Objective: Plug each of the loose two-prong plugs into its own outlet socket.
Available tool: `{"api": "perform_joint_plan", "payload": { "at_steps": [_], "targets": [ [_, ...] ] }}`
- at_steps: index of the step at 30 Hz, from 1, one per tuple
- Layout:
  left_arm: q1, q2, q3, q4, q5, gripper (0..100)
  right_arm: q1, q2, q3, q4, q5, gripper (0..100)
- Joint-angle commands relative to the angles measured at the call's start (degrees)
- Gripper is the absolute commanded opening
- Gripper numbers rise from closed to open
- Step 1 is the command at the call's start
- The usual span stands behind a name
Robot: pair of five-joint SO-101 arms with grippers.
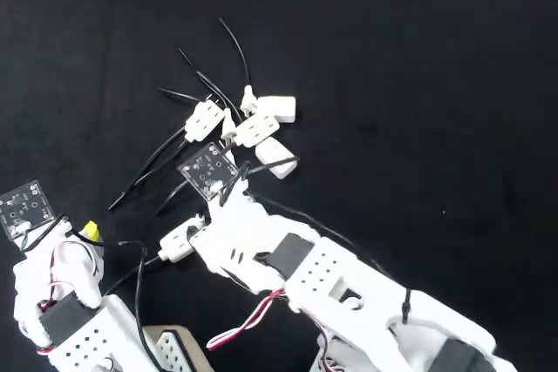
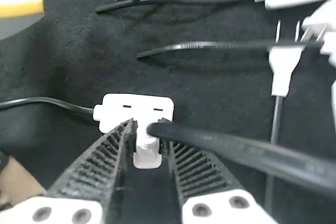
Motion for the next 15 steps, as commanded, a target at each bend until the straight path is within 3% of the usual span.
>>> {"api": "perform_joint_plan", "payload": {
  "at_steps": [1, 8, 15],
  "targets": [
    [0.4, -0.18, 0.48, -0.26, -0.26, 27, 0.53, 3.38, -4.88, 0.7, -4.75, 1.2],
    [0.4, -0.18, 0.57, -0.26, -0.26, 27, 0.18, 7.08, -6.46, 0.7, -14.86, 1.2],
    [0.4, -0.18, 0.66, -0.26, -0.26, 27, 0.44, 7.52, -5.67, -2.02, -14.68, 1.2]
  ]
}}
